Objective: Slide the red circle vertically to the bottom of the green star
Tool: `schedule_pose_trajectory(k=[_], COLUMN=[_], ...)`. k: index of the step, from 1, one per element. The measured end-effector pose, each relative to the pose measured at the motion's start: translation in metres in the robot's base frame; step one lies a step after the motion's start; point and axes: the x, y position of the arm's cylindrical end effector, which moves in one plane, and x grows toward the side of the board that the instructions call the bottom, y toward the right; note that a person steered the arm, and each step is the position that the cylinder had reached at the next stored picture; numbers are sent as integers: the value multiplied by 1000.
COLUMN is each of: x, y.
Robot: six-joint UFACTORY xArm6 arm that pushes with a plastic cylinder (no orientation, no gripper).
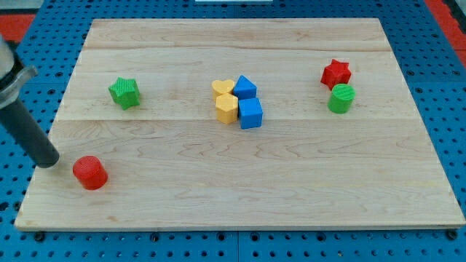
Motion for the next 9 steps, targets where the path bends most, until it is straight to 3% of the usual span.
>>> schedule_pose_trajectory(k=[1,2,7,9], x=[4,36,30,30], y=[0,-5,2,60])
